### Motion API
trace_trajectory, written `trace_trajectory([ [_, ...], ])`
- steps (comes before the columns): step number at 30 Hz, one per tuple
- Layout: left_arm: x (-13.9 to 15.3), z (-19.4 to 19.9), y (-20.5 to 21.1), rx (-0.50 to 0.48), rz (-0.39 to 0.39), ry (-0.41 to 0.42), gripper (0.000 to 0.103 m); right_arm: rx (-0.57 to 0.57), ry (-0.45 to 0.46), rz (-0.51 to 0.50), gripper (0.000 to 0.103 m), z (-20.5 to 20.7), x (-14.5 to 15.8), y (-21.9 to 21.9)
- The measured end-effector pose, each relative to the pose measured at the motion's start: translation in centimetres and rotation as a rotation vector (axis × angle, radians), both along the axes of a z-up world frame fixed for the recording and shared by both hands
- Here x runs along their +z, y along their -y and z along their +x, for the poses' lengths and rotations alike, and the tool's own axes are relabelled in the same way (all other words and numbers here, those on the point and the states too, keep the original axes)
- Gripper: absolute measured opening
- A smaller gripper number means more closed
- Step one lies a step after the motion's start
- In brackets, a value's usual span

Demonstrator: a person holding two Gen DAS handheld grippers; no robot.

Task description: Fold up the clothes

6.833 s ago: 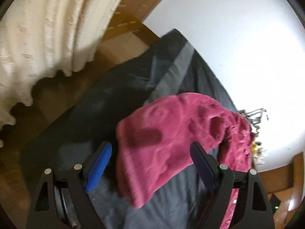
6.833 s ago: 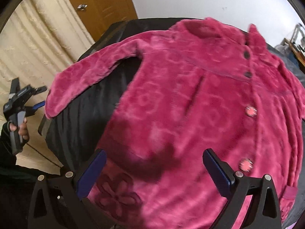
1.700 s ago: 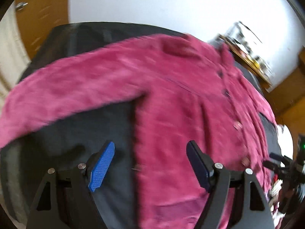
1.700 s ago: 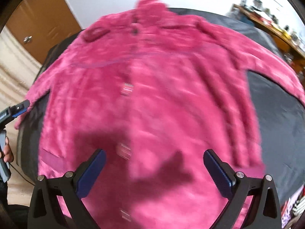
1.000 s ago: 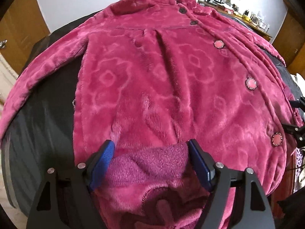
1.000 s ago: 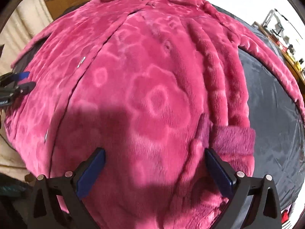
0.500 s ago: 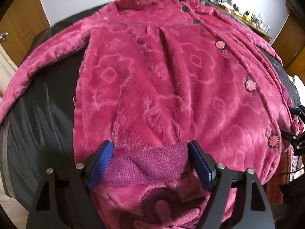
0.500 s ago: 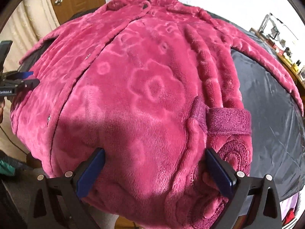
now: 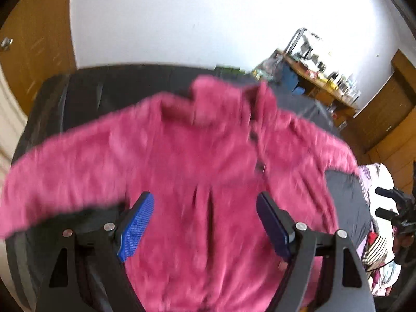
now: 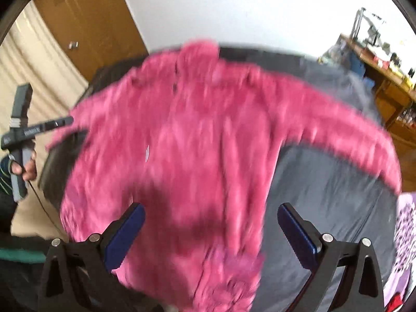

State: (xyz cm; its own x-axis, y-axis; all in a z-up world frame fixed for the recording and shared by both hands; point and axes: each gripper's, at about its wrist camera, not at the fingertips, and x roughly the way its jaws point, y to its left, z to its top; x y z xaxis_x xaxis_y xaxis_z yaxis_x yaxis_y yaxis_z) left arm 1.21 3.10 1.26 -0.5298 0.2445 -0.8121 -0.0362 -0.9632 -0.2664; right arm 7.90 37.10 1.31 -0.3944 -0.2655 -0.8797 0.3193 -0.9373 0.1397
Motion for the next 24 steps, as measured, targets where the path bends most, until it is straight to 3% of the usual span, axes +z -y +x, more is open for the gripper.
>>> trace_trajectory([
  [3,1.4,-3.9,-0.6,0.009,0.013,-0.013,0.084,-0.005,-0.054,-0.011,0.103,-4.7,3.4,0.6],
  [6,1.5,-7.1,-1.2,0.005,0.022,-0.003,0.084,-0.012,-0.1,0.006,0.103,-9.8,5.1,2.6],
  [11,-1.7,-11.4,-2.2,-0.016,0.023,0.055,0.084,0.002,-0.131,-0.006,0.103,-18.7,6.0,6.2],
  [14,-4.5,-12.7,-1.9,-0.008,0.026,0.105,0.084,0.034,-0.117,0.031,0.103,-23.5,4.1,9.4],
  [19,-8.4,-14.3,-0.6,0.035,0.056,0.157,0.084,0.102,-0.065,0.144,0.103,-29.9,-1.7,14.7],
  [24,-11.0,-15.1,0.1,0.062,0.072,0.185,0.084,0.214,-0.028,0.348,0.103,-34.0,-8.3,19.5],
])
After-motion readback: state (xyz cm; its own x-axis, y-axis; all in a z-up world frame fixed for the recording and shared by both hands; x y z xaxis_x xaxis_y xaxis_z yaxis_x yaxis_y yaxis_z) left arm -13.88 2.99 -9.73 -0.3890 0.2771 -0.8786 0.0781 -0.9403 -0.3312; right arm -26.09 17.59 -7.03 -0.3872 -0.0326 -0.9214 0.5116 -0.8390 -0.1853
